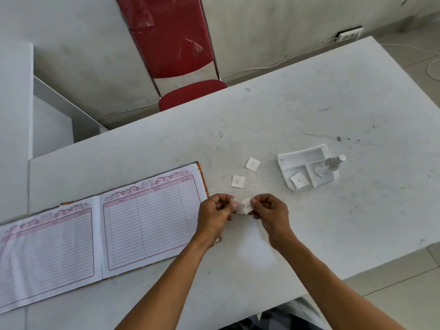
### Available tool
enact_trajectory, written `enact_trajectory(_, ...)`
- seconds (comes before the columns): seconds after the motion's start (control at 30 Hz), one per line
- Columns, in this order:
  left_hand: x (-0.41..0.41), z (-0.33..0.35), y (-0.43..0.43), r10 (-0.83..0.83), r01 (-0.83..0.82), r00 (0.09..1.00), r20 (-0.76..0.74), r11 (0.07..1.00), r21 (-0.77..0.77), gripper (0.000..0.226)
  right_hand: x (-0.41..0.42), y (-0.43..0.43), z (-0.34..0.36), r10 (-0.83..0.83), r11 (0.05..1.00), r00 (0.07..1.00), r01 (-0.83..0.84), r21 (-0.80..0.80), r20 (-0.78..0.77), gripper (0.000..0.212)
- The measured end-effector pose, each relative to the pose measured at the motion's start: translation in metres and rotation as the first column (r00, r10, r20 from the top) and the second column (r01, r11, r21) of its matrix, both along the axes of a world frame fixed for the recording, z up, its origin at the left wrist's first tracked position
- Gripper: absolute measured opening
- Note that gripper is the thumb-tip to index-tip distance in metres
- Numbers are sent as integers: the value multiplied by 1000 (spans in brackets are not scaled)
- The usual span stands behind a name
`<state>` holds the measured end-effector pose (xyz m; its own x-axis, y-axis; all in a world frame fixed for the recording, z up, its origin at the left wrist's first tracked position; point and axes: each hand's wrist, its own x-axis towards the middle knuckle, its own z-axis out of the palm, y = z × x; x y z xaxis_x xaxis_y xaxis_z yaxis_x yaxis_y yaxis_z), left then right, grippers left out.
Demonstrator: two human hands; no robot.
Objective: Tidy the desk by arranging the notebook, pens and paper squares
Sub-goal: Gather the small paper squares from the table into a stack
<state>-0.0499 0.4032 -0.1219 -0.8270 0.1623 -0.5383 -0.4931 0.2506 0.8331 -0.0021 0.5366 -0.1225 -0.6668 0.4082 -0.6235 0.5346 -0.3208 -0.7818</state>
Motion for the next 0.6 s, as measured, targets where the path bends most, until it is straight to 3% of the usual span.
enact_trajectory(0.23,-5,2,-13,-27,22,995,93,998,55,14,-5,-13,-3,-27,999,999,28,39,-46,18)
enact_trajectory(0.4,-6,0,-16,55,-68,990,129,993,98,21,-7,-21,1,40,997,994,-46,-56,-106,17)
enact_trajectory(0.43,-7,0,-17,63,-77,989,131,992,102,25,-7,-20,0,78,997,992,-78,2,-99,16)
enact_trajectory(0.5,-9,-2,-20,78,-92,988,135,990,103,28,-6,-16,-5,182,949,983,-168,266,-28,15)
enact_trajectory(0.6,-12,-2,-26,94,-106,985,142,991,84,24,-3,-8,-12,380,682,904,-416,601,194,29)
